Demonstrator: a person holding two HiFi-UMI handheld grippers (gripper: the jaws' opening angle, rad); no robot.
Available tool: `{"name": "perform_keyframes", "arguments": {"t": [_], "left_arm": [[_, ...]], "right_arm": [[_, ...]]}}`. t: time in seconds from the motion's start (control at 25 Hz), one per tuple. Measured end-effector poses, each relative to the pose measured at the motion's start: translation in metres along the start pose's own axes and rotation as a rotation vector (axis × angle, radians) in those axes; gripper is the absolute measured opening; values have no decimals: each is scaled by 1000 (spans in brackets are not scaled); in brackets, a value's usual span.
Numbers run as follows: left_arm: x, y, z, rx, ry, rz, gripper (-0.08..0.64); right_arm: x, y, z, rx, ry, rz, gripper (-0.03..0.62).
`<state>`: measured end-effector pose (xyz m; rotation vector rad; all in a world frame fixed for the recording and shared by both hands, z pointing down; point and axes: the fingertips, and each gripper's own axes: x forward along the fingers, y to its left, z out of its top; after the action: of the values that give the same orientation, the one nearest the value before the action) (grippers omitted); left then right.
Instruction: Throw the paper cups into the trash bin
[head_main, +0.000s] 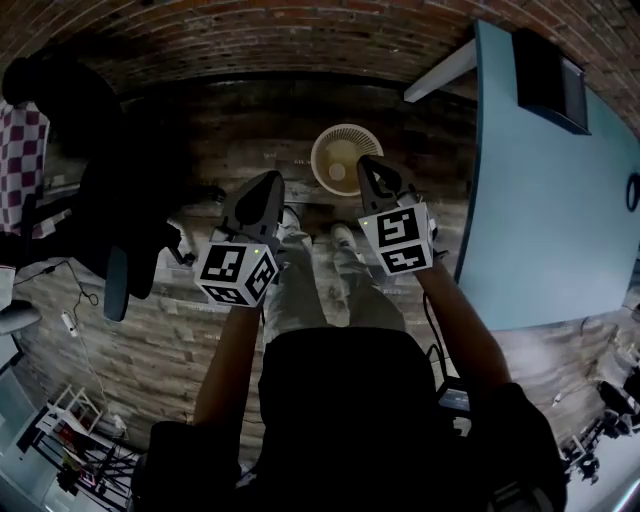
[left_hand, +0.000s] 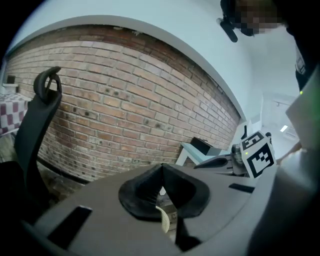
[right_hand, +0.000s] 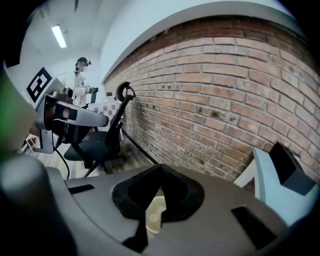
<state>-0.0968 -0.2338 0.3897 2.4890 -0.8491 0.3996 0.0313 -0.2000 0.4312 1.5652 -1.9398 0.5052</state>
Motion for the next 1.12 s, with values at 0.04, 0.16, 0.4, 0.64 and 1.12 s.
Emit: {"name": "perform_keyframes", "arguments": {"t": [0.04, 0.16, 0.4, 0.64, 1.12], "left_arm": [[-6, -2, 7, 5, -16, 15, 9], [-30, -10, 24, 15, -58, 58, 9], [-82, -26, 59, 4, -173, 122, 9], [-117, -43, 80, 53, -256, 176, 9], [-169, -66, 102, 140, -348, 289, 9]], "right_arm": [[-5, -1, 10, -30, -17, 7, 3], [-21, -2, 35, -79, -63, 19, 3], [-59, -7, 76, -28, -161, 27, 3], [-96, 8, 116, -17, -294, 95, 3], [-144, 54, 159, -64, -431, 232, 3]]}}
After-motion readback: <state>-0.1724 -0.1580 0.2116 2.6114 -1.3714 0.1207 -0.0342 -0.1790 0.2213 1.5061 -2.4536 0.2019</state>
